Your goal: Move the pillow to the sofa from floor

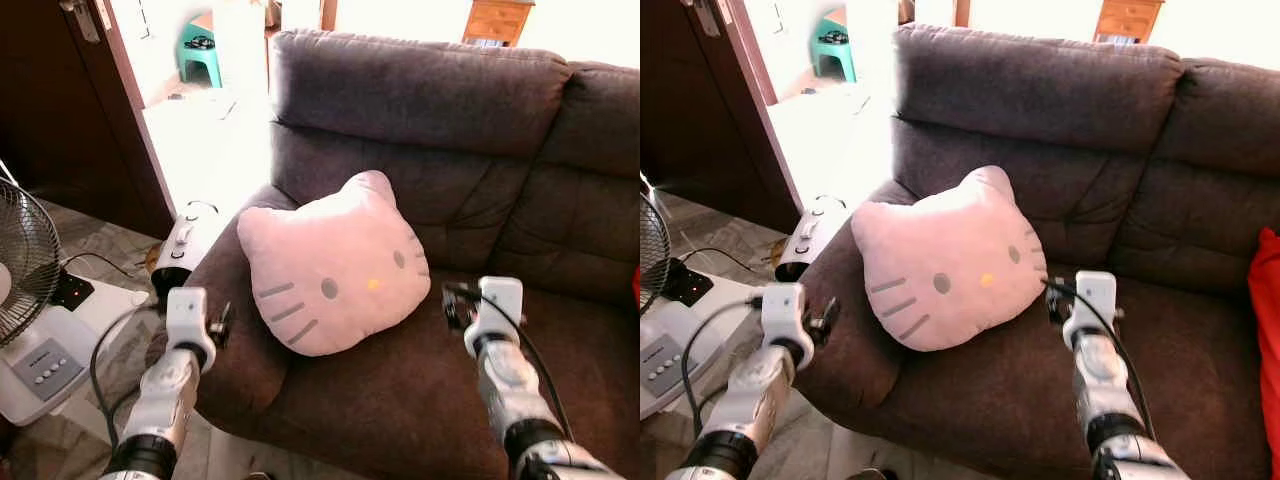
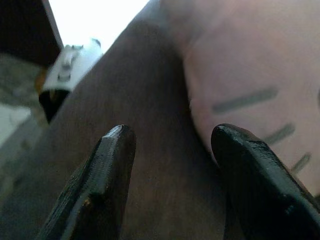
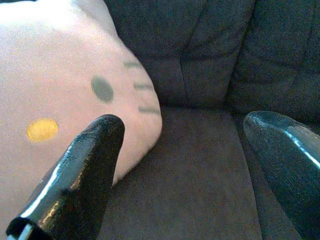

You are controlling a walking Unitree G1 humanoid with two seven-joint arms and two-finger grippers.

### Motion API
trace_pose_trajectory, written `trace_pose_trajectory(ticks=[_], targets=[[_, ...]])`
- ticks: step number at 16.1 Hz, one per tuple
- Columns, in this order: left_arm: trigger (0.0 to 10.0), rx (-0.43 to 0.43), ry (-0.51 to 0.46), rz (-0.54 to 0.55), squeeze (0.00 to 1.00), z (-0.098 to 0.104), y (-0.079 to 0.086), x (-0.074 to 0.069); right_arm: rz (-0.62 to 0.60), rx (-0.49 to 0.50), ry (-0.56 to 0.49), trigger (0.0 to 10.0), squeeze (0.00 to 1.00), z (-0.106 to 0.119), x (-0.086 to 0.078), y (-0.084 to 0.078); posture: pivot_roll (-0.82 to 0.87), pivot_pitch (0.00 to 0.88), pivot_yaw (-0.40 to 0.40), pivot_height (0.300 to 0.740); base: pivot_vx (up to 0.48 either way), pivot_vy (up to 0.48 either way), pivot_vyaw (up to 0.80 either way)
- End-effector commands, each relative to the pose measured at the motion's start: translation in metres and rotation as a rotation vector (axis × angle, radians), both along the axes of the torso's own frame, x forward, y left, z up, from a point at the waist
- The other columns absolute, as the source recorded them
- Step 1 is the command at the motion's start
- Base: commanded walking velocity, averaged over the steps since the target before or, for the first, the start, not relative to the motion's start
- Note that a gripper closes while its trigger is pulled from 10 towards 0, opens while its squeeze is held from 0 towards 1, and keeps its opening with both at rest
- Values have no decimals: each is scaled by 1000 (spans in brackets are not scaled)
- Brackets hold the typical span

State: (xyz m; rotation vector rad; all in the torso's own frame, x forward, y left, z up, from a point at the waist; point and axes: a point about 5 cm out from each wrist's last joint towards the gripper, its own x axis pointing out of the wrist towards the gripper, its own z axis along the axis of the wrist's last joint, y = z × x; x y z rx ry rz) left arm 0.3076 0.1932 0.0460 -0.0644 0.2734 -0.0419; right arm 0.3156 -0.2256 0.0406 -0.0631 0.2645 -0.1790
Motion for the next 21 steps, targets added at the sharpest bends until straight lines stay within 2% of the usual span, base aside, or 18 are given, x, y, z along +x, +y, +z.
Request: trace_pose_trajectory(ticks=[1, 3, 6, 8, 10, 13, 14, 16, 17, 20, 21], targets=[[10000, -10, 34, -8, 0, -9, 0, -4, -12, -15, 51, 10000, 0, -8, -6, -4, 146, 25, -16, 740, 0, 0, 0], [10000, -43, 84, 12, 0, -23, 1, -11, -23, -19, 113, 10000, 0, -22, -17, -6, 141, 30, -19, 740, 0, 0, 0], [10000, -40, 183, 35, 0, -46, 2, -25, -18, 8, 238, 10000, 0, -48, -40, -5, 129, 33, -23, 740, 0, 0, 0], [10000, -23, 253, 88, 0, -60, 8, -37, -73, 124, 309, 10000, 0, -66, -59, -4, 130, 36, -25, 740, 0, 0, 0], [10000, -20, 303, 120, 0, -71, 13, -47, -110, 166, 377, 10000, 0, -80, -76, -4, 131, 38, -26, 740, 0, 0, 0], [10000, -36, 342, 78, 0, -78, 9, -56, -175, 204, 445, 10000, 0, -93, -94, -6, 130, 40, -25, 740, 0, 0, 0], [10000, -41, 348, 68, 0, -79, 8, -56, -178, 208, 453, 10000, 0, -95, -96, -7, 130, 40, -25, 740, 0, 0, 0], [10000, -33, 369, 57, 0, -83, 5, -59, -152, 194, 509, 10000, 0, -103, -109, -4, 132, 44, -24, 740, 0, 0, 0], [10000, -33, 391, 63, 0, -87, 2, -62, -99, 193, 549, 10000, 0, -109, -117, 1, 135, 42, -25, 740, 0, 0, 0], [10000, -36, 445, 35, 0, -94, -4, -68, -14, 172, 593, 10000, 0, -114, -124, 10, 127, 37, -22, 740, 0, 0, 0], [10000, -20, 471, 22, 0, -98, -6, -73, -33, 169, 604, 10000, 0, -116, -127, 10, 131, 30, -20, 740, 0, 0, 0]])
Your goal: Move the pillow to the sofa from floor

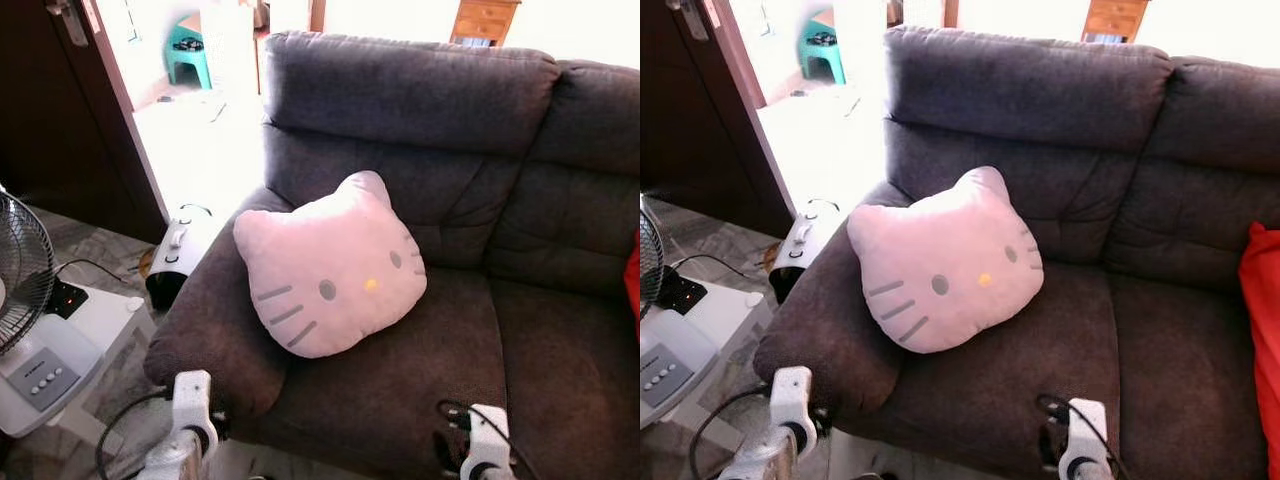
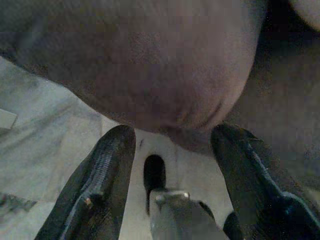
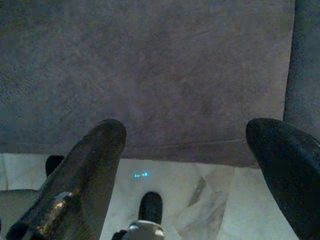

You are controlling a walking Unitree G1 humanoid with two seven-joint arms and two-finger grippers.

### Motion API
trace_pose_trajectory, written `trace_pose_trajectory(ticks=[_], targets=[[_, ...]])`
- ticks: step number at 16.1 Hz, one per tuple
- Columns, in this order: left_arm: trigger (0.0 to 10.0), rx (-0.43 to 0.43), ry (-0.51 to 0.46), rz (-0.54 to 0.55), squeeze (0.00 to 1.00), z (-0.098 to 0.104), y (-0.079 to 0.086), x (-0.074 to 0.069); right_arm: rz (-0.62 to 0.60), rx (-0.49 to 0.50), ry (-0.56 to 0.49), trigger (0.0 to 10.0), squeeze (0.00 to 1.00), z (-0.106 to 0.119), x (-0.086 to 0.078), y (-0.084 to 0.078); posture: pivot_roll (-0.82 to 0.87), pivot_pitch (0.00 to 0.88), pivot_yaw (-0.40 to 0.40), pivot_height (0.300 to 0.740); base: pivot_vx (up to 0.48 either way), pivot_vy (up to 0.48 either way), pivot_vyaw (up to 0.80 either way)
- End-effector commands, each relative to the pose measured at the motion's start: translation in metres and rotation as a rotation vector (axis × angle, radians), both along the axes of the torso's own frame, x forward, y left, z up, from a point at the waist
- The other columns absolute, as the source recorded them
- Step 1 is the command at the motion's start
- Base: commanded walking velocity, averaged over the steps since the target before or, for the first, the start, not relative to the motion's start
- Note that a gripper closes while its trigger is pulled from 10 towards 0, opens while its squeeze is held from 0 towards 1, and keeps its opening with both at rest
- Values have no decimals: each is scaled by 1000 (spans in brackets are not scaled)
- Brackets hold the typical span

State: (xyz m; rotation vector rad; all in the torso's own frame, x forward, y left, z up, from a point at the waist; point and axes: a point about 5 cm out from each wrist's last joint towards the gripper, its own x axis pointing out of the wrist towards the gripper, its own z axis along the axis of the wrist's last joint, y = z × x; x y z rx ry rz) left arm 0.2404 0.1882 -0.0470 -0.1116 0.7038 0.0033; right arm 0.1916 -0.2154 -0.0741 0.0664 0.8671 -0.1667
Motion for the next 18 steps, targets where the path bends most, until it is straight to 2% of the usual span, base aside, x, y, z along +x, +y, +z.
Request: trace_pose_trajectory(ticks=[1, 6, 8, 13, 18], targets=[[10000, 11, 55, -7, 0, -8, -1, -9, -32, -7, 27, 10000, 0, -3, -7, -3, 134, 26, -19, 740, 0, 0, 0], [10000, 51, 108, 44, 0, -15, 8, -22, -23, 6, 16, 10000, 0, -3, -5, 0, 125, 12, -18, 740, 0, 0, 0], [10000, 56, 136, 81, 0, -21, 12, -32, -24, 42, 1, 10000, 0, -2, 0, 8, 128, 4, -20, 740, 0, 0, 0], [10000, 101, 147, 91, 0, -23, 17, -37, -17, 45, 14, 10000, 0, -3, 0, 14, 129, 18, -25, 740, 0, 0, 0], [10000, 101, 151, 97, 0, -23, 17, -38, -20, 58, 28, 10000, 0, -6, -4, 18, 129, 43, -26, 740, 0, 0, 0]])
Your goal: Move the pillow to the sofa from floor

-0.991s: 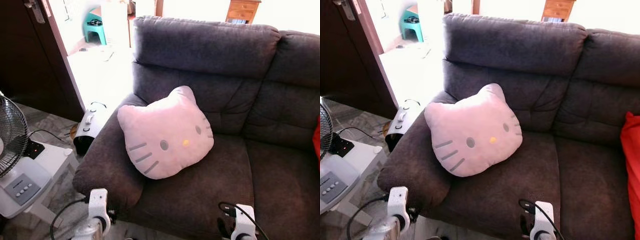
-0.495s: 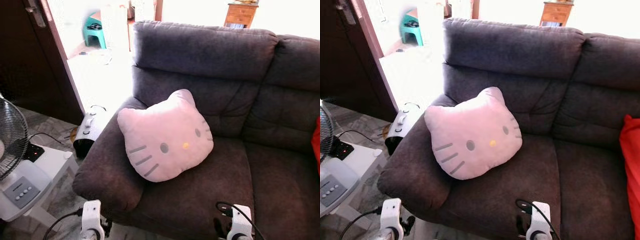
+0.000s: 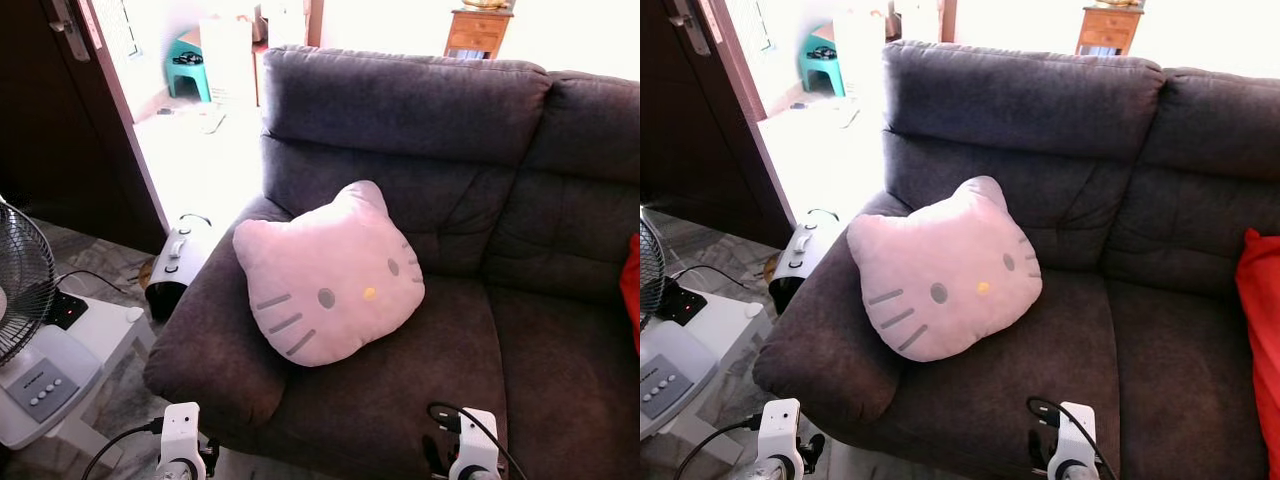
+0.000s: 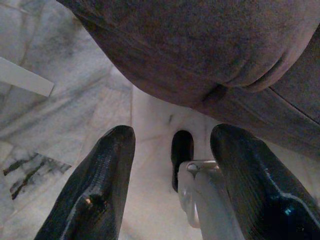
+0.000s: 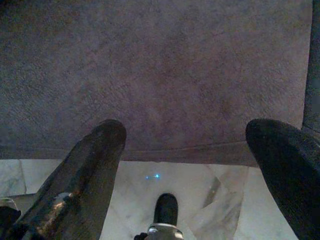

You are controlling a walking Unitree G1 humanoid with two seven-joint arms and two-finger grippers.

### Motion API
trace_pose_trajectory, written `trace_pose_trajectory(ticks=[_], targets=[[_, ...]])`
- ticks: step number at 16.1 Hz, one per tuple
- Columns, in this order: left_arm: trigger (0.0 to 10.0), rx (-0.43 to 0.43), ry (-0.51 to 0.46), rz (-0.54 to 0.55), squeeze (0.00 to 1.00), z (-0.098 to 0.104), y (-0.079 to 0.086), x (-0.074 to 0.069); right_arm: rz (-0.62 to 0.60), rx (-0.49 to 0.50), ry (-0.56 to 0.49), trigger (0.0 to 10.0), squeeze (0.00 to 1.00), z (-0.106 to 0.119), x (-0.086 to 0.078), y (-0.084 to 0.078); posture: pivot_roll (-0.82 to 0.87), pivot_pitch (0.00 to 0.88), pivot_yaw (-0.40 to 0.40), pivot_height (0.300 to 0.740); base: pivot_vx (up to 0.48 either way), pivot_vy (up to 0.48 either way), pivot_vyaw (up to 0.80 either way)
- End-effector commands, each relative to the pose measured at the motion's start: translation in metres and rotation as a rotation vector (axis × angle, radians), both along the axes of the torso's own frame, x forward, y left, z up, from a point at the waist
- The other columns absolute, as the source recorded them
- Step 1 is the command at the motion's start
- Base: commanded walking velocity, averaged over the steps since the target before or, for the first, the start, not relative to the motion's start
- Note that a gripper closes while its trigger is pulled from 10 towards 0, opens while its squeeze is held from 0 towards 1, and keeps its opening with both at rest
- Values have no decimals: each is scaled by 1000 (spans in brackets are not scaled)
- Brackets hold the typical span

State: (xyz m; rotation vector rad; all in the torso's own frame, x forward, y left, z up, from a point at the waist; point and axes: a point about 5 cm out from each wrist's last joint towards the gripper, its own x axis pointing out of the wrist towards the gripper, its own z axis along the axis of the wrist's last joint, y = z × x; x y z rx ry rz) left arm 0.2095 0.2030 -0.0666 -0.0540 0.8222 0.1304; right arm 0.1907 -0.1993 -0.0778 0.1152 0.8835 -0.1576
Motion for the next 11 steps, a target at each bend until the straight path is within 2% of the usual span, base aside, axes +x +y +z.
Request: trace_pose_trajectory(ticks=[1, 3, 4, 5, 11], targets=[[10000, 6, 25, 10, 0, -4, 2, -7, -6, 16, 20, 10000, 0, -3, -4, 5, 129, 46, -26, 740, 0, 0, 0], [10000, 5, 21, 9, 0, -3, 3, -6, -32, 49, 17, 10000, 0, -3, -4, 6, 128, 53, -27, 740, 0, 0, -741], [10000, 5, 19, 8, 0, -3, 3, -5, -7, 24, 16, 10000, 0, -3, -4, 6, 128, 55, -27, 740, 0, 0, -781], [10000, 6, 16, 4, 0, -2, 3, -5, 3, 15, 17, 10000, 0, -3, -4, 6, 128, 56, -28, 740, 0, 0, 0], [10000, 2, 14, 3, 0, -2, 0, -4, 13, 18, 29, 10000, 0, -5, -6, 9, 130, 68, -31, 740, 0, -278, 0]])
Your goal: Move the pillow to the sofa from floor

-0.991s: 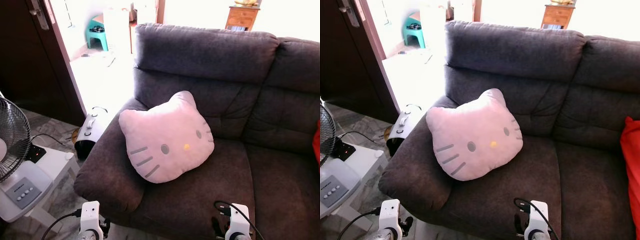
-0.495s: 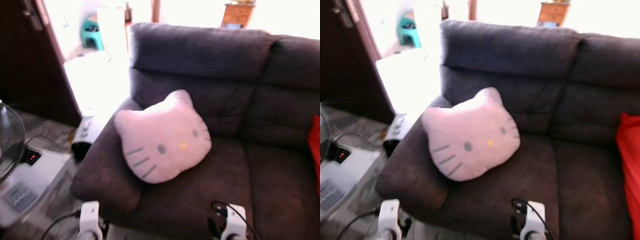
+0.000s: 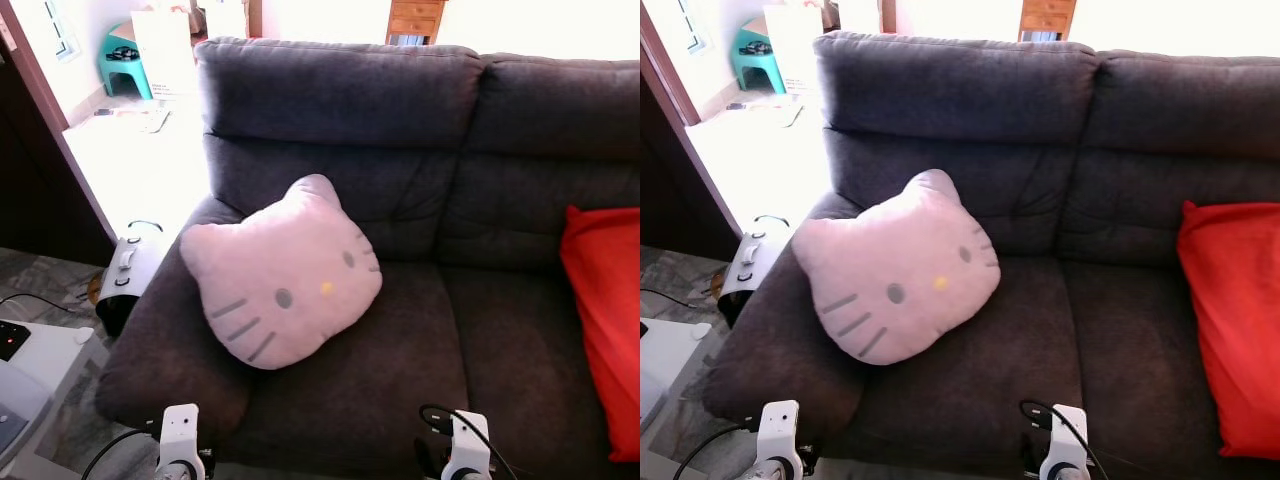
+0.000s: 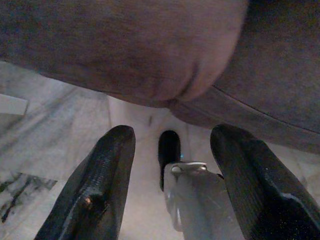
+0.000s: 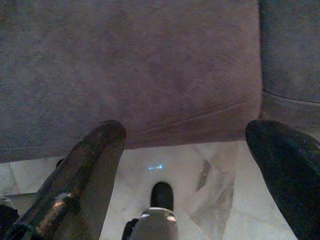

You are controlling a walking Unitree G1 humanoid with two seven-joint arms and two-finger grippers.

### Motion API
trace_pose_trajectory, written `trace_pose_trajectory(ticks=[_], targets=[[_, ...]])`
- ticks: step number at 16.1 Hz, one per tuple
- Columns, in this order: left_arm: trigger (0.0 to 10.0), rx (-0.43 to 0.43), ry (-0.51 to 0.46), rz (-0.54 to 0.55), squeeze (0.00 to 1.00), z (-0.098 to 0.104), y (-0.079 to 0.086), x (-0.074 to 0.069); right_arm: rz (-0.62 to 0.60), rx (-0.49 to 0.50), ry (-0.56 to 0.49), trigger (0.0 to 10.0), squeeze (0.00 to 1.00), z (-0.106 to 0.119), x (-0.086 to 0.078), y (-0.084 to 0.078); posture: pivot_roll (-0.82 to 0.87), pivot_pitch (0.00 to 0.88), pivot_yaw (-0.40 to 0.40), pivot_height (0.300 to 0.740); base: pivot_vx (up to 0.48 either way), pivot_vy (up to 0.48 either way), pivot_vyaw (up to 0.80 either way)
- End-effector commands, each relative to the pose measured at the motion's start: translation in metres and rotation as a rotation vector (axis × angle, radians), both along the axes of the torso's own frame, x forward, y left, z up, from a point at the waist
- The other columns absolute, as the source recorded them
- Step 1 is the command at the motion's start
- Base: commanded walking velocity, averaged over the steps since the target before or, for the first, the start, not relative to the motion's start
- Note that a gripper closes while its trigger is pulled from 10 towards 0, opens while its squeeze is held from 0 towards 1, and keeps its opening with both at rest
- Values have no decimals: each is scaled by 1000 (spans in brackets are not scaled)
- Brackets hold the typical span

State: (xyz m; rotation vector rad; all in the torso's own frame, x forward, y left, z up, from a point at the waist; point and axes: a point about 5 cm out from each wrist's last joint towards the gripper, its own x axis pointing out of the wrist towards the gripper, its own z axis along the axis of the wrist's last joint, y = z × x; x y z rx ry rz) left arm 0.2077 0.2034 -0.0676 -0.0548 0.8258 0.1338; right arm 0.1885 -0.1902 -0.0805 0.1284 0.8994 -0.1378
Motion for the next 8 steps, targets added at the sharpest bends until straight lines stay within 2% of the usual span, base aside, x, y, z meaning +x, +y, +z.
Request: trace_pose_trajectory(ticks=[1, 8], targets=[[10000, -1, 8, 3, 0, -1, 0, -2, 1, -4, 19, 10000, 0, -2, -4, -1, 130, 70, -30, 740, 0, -266, 0], [10000, -5, 2, 3, 0, -1, 0, -2, 0, -11, 35, 10000, 0, -4, -7, -1, 134, 65, -28, 740, 0, -265, 0]])
